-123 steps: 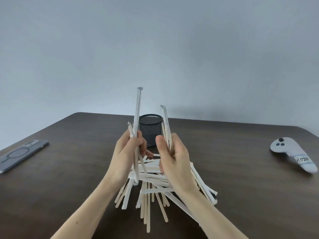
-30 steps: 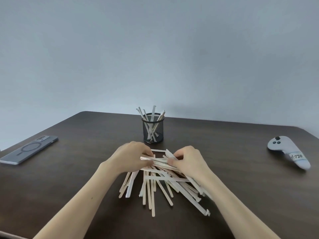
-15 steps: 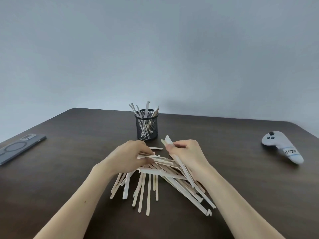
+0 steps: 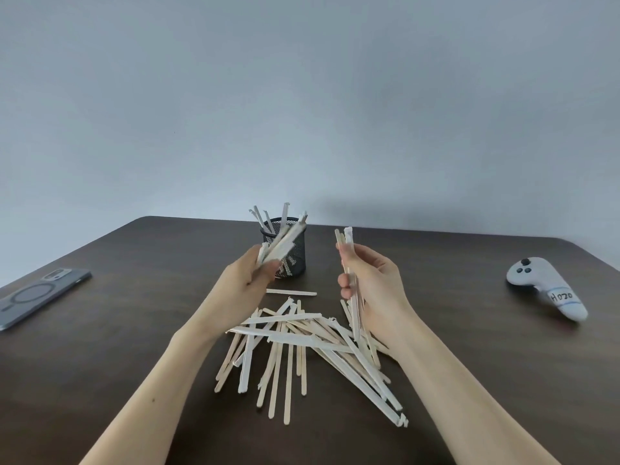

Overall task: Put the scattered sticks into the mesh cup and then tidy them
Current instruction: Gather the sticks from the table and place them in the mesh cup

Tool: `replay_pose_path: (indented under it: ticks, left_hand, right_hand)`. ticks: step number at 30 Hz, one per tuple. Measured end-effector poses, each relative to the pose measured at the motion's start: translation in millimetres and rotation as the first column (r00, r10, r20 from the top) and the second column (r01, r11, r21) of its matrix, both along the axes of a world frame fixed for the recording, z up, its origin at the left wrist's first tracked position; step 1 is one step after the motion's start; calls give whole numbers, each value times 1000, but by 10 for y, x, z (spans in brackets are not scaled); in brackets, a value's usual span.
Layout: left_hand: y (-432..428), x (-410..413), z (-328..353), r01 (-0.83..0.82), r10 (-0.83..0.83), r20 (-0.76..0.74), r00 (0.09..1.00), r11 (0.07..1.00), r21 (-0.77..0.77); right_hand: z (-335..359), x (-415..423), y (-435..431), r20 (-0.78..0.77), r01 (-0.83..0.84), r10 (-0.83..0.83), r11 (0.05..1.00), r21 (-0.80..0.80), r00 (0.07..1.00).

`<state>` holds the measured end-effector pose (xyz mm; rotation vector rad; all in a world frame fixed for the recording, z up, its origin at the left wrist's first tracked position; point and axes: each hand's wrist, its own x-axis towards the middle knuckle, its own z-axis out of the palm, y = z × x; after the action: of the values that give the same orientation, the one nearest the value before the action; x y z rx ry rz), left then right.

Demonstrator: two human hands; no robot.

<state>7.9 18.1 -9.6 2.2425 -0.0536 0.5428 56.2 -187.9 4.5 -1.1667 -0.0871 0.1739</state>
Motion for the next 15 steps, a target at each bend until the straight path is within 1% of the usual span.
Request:
replay_pose_path:
  ticks: [2, 3, 4, 6, 8, 10, 12, 15]
  left_hand:
    - [-69, -8, 34, -38, 44, 43, 998, 990, -137]
    - [-108, -14, 59, -44, 60, 62, 996, 971, -237]
    - [-148, -21, 86, -41, 73, 80, 994, 937, -347]
    - [-222, -41, 169, -31, 110, 113, 987, 837, -546]
    - [-280, -46, 223, -22, 146, 131, 981, 745, -667]
    - [-333, -49, 219, -15, 160, 137, 978, 703, -711]
    - [-389, -51, 146, -33, 189, 142, 972, 704, -709]
    - [-455, -77, -7, -65, 221, 159, 962, 752, -656]
  right_hand:
    - [38, 9, 34, 67, -1, -2, 999, 48, 998]
    - [75, 6, 50, 110, -5, -2, 998, 56, 994]
    - [118, -6, 67, 151, -3, -5, 999, 52, 988]
    - [223, -45, 101, 225, 12, -19, 999, 30, 974]
    - [300, -102, 144, 317, 25, -28, 1000, 14, 948]
    - [312, -169, 200, 435, 41, -30, 999, -16, 900]
    - [227, -214, 261, 506, 55, -19, 997, -56, 862]
    - [-13, -242, 304, 470, 68, -14, 993, -98, 883]
